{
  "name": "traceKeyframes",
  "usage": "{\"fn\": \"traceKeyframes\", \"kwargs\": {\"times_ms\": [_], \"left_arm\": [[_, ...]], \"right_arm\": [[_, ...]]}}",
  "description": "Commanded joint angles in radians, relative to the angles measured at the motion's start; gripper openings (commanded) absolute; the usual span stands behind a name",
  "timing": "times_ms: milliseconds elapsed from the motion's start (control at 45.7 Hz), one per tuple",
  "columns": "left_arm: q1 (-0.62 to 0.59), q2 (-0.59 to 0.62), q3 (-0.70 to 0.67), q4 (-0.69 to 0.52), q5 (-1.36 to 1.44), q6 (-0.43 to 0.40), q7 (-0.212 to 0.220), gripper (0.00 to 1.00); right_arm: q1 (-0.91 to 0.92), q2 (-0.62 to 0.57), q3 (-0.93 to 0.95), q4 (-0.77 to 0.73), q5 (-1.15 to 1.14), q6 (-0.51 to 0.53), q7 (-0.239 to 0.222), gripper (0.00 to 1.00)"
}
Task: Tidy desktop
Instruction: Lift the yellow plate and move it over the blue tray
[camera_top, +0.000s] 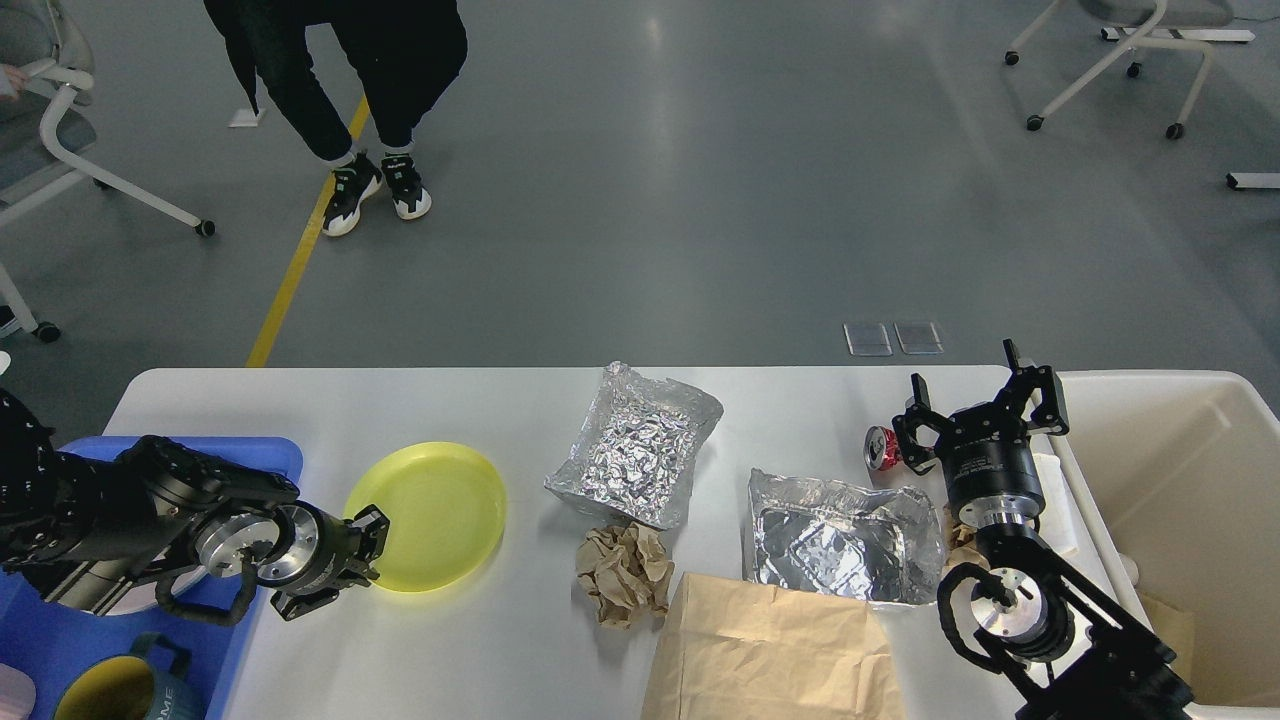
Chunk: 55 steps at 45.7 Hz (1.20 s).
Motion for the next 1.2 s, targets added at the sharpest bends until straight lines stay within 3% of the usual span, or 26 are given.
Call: {"fn": "traceKeyframes", "kwargs": {"times_ms": [0, 306, 525, 678, 897, 1050, 1181], "left_arm": [[0.000, -0.001, 0.000, 0.000, -0.005, -0.017, 0.000, 0.00], [-0.095, 0.059, 0.017, -0.069, -0.002, -0.066, 0.010, 0.00], [-0.319, 0.142, 0.141, -0.157, -0.002, -0.267, 0.002, 0.00], [-0.491, 0.203, 0.252, -0.246, 0.000, -0.365, 0.008, 0.00], [-0.802, 0.202, 0.471, -0.359, 0.065, -0.545, 0.011, 0.00], [-1.000, 0.187, 0.542, -0.454, 0.138, -0.585, 0.007, 0.00], [-1.056, 0.181, 0.560, -0.479, 0.158, -0.592, 0.008, 0.00]], "right_arm": [[0.000, -0.001, 0.000, 0.000, 0.000, 0.000, 0.000, 1.00], [0.000, 0.001, 0.000, 0.000, 0.000, 0.000, 0.000, 1.00], [0.000, 0.001, 0.000, 0.000, 0.000, 0.000, 0.000, 1.00], [0.000, 0.001, 0.000, 0.000, 0.000, 0.000, 0.000, 1.00], [0.000, -0.001, 0.000, 0.000, 0.000, 0.000, 0.000, 1.00], [0.000, -0.001, 0.000, 0.000, 0.000, 0.000, 0.000, 1.00], [0.000, 0.001, 0.000, 0.000, 0.000, 0.000, 0.000, 1.00]]}}
